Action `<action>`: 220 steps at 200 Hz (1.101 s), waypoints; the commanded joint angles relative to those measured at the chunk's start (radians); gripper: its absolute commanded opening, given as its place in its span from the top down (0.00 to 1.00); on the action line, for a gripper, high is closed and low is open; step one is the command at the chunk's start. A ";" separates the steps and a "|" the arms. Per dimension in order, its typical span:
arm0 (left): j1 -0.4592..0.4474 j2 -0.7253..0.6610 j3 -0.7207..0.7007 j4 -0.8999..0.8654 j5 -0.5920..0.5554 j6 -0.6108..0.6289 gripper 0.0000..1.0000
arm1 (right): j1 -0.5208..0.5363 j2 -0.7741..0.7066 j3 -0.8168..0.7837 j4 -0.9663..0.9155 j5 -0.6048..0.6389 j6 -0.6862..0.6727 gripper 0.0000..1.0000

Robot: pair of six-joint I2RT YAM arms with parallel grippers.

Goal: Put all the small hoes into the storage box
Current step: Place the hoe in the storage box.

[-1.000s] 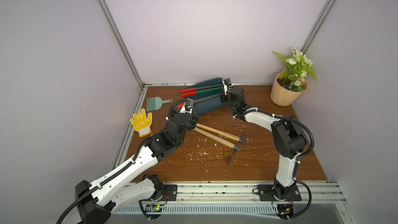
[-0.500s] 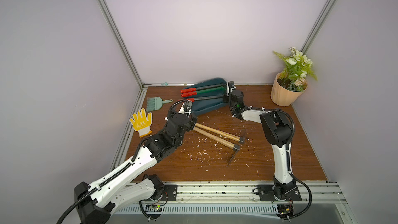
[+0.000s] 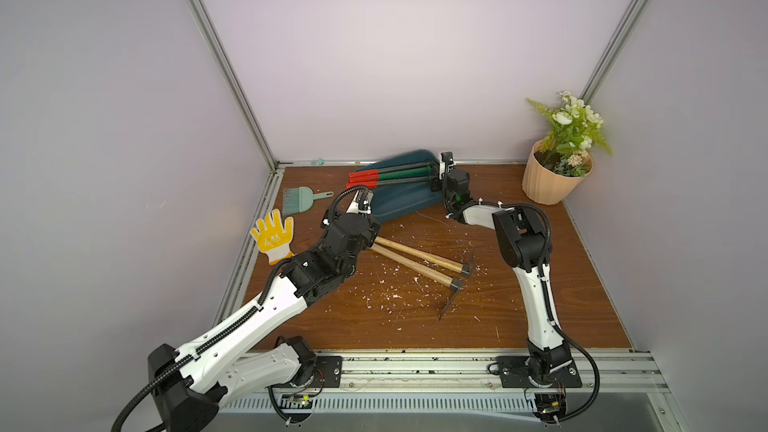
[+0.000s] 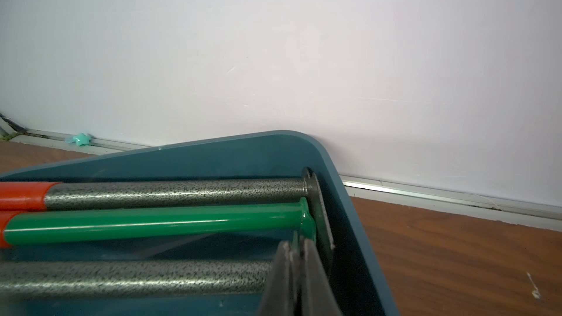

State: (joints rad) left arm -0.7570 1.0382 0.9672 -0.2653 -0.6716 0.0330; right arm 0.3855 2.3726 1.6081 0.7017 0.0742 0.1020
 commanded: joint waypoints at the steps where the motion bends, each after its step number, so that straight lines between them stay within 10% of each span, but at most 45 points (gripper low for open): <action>1: 0.013 0.023 0.034 -0.017 -0.022 -0.013 0.10 | -0.009 -0.001 0.062 0.085 -0.023 0.040 1.00; 64: 0.019 0.062 0.032 0.004 -0.003 -0.012 0.10 | -0.014 -0.018 0.038 0.045 -0.035 0.032 0.73; 153: 0.028 -0.008 -0.058 0.046 0.032 -0.042 0.10 | -0.015 -0.212 0.017 -0.124 -0.159 -0.035 0.70; 220: 0.065 0.032 -0.105 0.091 0.130 -0.154 0.09 | 0.005 0.099 0.790 -1.093 -0.356 -0.114 0.72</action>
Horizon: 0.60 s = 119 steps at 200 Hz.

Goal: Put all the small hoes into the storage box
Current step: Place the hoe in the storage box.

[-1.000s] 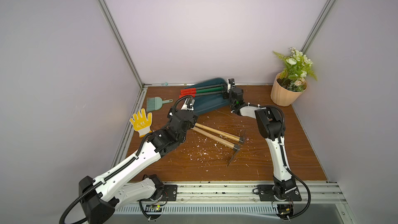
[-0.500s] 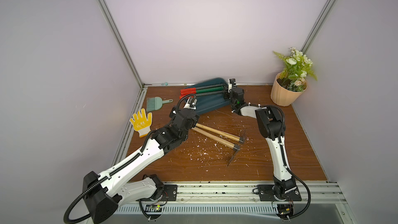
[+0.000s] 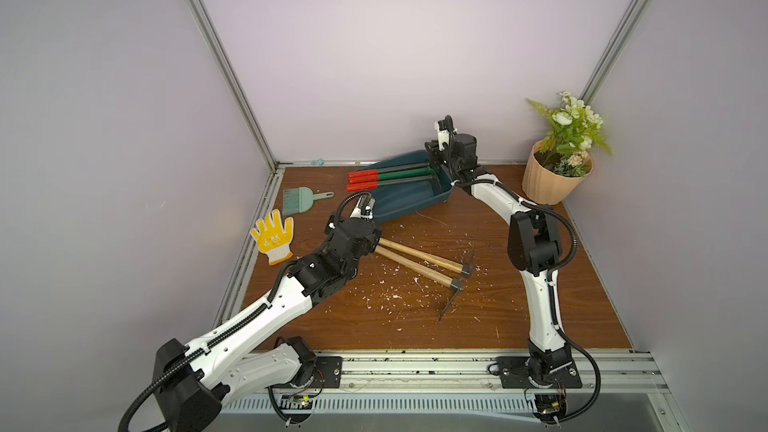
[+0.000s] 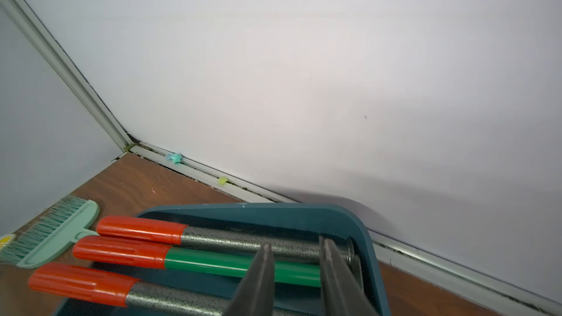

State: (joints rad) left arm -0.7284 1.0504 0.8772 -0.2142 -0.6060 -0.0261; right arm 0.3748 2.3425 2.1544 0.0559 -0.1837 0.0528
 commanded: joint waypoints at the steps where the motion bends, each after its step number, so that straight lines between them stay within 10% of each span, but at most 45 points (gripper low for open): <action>1: 0.039 0.020 -0.015 0.040 0.067 -0.098 0.09 | 0.016 0.136 0.260 -0.459 -0.098 -0.067 0.72; 26: 0.080 0.031 -0.028 0.058 0.146 -0.136 0.07 | 0.019 0.267 0.479 -0.628 -0.114 -0.060 0.73; 70: 0.189 0.028 -0.016 0.027 0.279 -0.178 0.09 | 0.042 0.190 0.228 -0.431 -0.097 -0.029 0.73; 119: 0.209 -0.002 -0.019 0.004 0.276 -0.179 0.09 | 0.052 0.313 0.378 -0.494 -0.097 -0.013 0.73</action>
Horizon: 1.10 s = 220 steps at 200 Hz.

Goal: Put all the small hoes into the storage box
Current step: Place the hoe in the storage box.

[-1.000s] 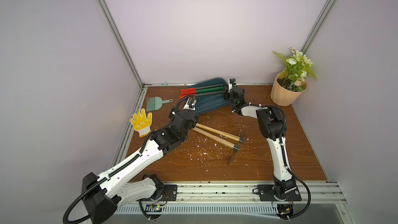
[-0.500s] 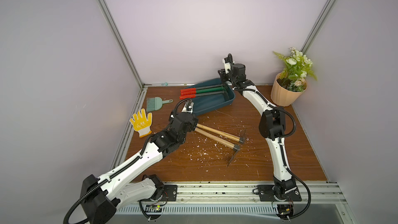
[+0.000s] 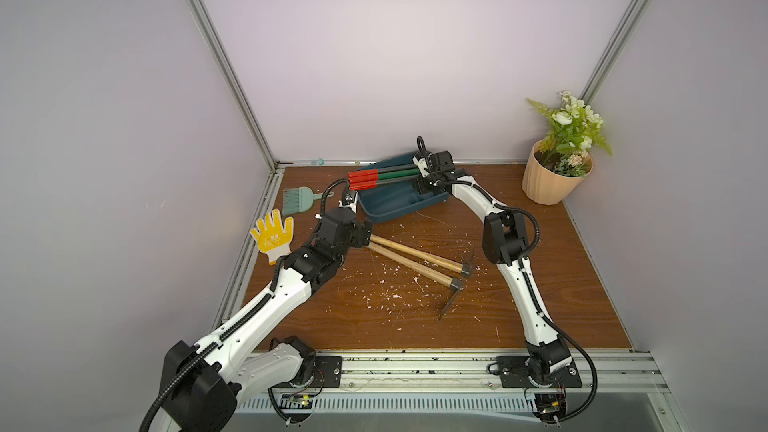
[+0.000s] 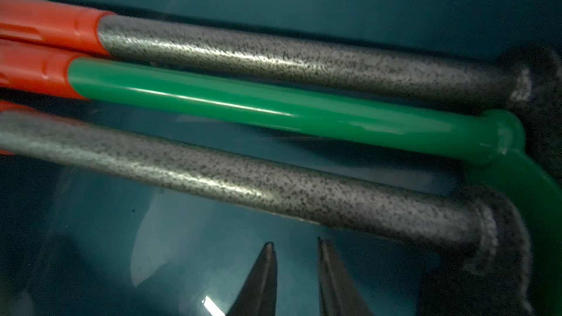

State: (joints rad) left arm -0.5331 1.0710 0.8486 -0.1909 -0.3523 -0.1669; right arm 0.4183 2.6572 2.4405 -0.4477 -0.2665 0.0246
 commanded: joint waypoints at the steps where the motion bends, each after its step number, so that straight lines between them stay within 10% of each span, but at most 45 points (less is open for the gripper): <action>1: 0.013 -0.022 0.010 -0.019 0.022 -0.039 0.09 | 0.008 0.000 0.092 0.011 -0.014 0.016 0.73; 131: 0.022 -0.003 0.042 -0.050 0.017 -0.025 0.09 | 0.000 -0.023 0.060 0.183 -0.003 0.026 0.72; 220: 0.023 0.005 -0.062 0.071 0.086 -0.101 0.08 | 0.056 -0.680 -0.777 0.428 0.184 0.025 0.72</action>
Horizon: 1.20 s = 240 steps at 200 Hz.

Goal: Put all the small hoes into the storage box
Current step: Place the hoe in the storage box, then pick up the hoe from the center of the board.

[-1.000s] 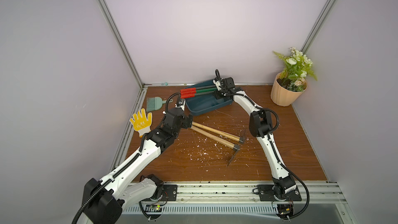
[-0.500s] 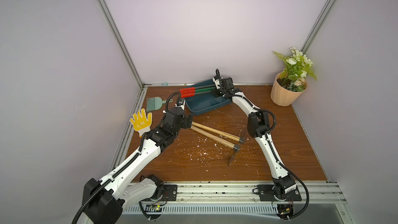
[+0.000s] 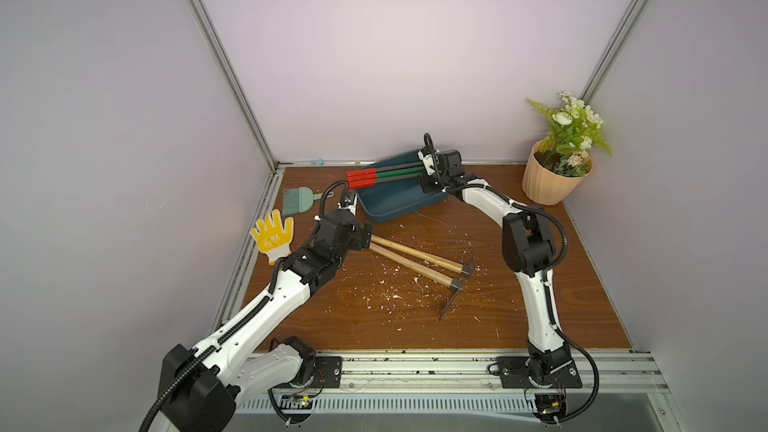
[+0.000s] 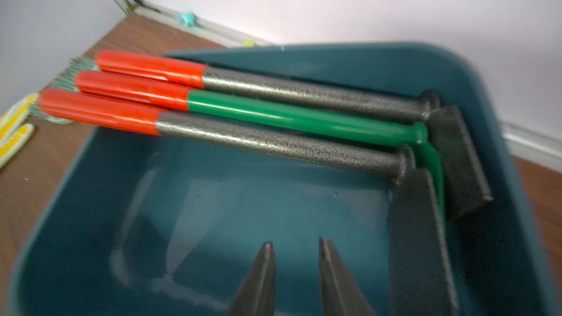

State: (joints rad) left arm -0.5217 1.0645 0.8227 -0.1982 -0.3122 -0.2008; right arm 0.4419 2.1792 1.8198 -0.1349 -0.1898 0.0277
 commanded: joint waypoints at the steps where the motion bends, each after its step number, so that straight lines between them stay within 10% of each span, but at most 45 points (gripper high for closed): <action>1: 0.011 0.013 -0.037 0.081 0.048 -0.069 0.08 | 0.033 -0.209 -0.165 0.113 0.110 0.025 0.72; 115: 0.011 0.276 0.011 0.308 0.257 -0.090 0.08 | 0.225 -0.874 -0.614 -0.510 0.544 0.674 0.71; 240: 0.011 0.258 -0.011 0.312 0.265 -0.083 0.08 | 0.277 -0.952 -0.834 -0.548 0.624 0.935 0.71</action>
State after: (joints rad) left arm -0.5217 1.3392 0.8062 0.1017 -0.0525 -0.2661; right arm 0.7181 1.2613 0.9916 -0.6868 0.3817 0.8860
